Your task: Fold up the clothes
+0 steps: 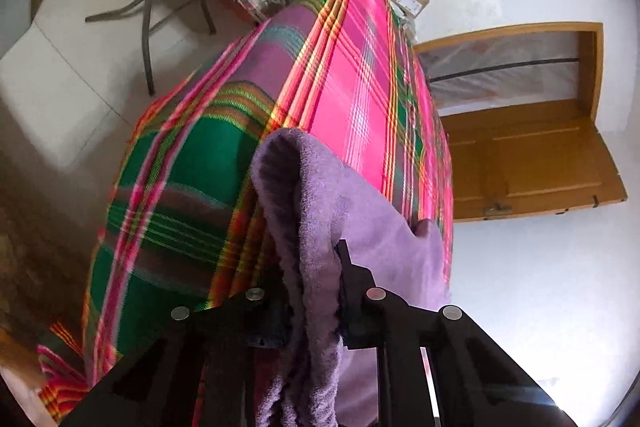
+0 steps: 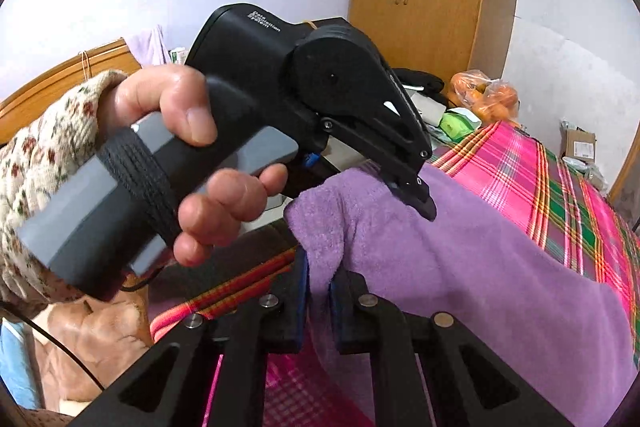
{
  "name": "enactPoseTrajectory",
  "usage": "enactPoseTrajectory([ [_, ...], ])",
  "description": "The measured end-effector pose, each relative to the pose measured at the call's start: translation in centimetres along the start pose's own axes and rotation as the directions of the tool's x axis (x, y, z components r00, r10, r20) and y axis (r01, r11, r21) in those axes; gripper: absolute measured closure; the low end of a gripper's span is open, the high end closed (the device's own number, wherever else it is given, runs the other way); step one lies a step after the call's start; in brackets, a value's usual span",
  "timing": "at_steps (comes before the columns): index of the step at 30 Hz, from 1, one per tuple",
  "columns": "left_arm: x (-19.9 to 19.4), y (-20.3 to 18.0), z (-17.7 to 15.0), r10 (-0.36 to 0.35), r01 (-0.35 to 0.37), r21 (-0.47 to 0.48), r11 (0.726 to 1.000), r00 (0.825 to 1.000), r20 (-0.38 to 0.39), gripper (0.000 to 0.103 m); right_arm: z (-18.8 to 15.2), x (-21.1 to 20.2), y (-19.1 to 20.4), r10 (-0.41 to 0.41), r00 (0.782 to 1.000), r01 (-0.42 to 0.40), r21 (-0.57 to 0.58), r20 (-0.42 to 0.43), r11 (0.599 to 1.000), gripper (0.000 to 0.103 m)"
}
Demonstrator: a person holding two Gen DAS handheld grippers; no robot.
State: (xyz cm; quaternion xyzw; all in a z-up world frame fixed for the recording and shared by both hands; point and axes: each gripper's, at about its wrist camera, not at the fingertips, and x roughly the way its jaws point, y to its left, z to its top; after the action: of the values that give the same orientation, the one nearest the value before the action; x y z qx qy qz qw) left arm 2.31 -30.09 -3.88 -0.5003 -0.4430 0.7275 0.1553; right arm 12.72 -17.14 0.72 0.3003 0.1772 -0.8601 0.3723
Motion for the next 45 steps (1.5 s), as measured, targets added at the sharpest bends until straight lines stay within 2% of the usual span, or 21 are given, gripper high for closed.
enactPoseTrajectory([
  [4, -0.1, 0.6, -0.3, -0.014, 0.014, -0.011, 1.000, 1.000, 0.008, 0.086, -0.2, 1.2, -0.3, 0.025, 0.999, -0.025, 0.020, -0.033, 0.999, 0.094],
  [11, -0.3, 0.5, -0.4, -0.007, 0.007, -0.013, 1.000, 1.000, 0.013, 0.086, -0.2, 2.0, -0.5, 0.028, 0.999, -0.027, 0.024, -0.043, 0.999, 0.094],
  [16, -0.5, -0.3, -0.6, 0.019, -0.019, -0.006, 1.000, 1.000, 0.018, 0.086, -0.3, 1.5, -1.1, 0.038, 0.999, -0.037, 0.048, -0.017, 0.998, 0.094],
  [28, -1.9, -5.1, -2.2, 0.018, -0.022, 0.073, 0.997, 0.998, 0.057, 0.086, -0.9, -3.1, -2.0, 0.064, 0.994, -0.072, 0.085, 0.094, 0.994, 0.094],
  [35, -1.8, -8.3, -3.4, 0.000, -0.008, 0.119, 0.993, 0.998, 0.065, 0.085, -1.5, -6.3, -3.2, 0.032, 0.989, -0.048, 0.106, 0.145, 0.993, 0.094],
  [40, -0.8, -10.6, -4.2, -0.027, 0.021, 0.139, 0.990, 0.999, 0.039, 0.082, -2.6, -8.5, -4.8, 0.003, 0.986, -0.028, 0.152, 0.164, 0.988, 0.094],
  [45, 0.8, -13.0, -5.1, -0.024, 0.023, 0.175, 0.984, 1.000, 0.007, 0.082, -4.1, -10.6, -6.6, -0.045, 0.984, 0.007, 0.212, 0.174, 0.977, 0.094],
])
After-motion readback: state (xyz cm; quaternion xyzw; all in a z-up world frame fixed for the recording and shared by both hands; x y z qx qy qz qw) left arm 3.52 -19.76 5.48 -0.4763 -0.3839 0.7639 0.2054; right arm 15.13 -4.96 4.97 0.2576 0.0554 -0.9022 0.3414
